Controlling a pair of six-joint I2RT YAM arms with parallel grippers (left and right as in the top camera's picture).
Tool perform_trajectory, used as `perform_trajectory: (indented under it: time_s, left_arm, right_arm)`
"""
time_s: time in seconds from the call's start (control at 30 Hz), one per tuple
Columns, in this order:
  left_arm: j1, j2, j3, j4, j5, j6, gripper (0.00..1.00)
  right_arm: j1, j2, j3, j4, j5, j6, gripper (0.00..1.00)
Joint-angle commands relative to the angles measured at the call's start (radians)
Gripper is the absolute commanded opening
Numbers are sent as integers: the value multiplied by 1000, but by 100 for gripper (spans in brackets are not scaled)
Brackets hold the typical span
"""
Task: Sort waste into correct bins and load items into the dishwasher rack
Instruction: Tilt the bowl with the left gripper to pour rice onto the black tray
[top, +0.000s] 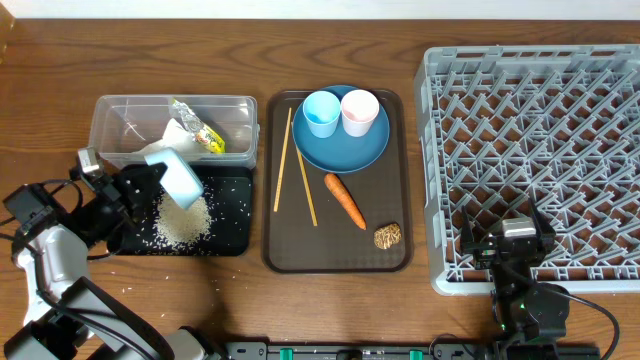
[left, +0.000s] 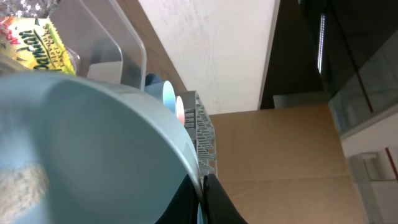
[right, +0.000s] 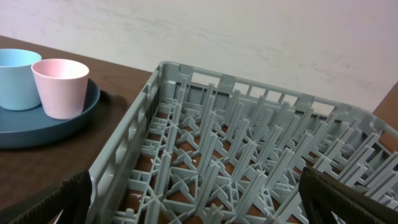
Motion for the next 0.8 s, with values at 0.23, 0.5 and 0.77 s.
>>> perform_trajectory:
  time_s: [0.23, 0.5, 0.77]
  left_arm:
    - [36, -5, -9, 9, 39, -86, 6]
    - [53, -3, -11, 23, 36, -79, 6]
    - [55, -3, -11, 34, 35, -87, 6]
  right_arm:
    - [-8, -2, -1, -4, -4, -6, 99]
    - [-8, -2, -1, -4, -3, -6, 99]
    - [-8, -2, -1, -4, -4, -6, 99]
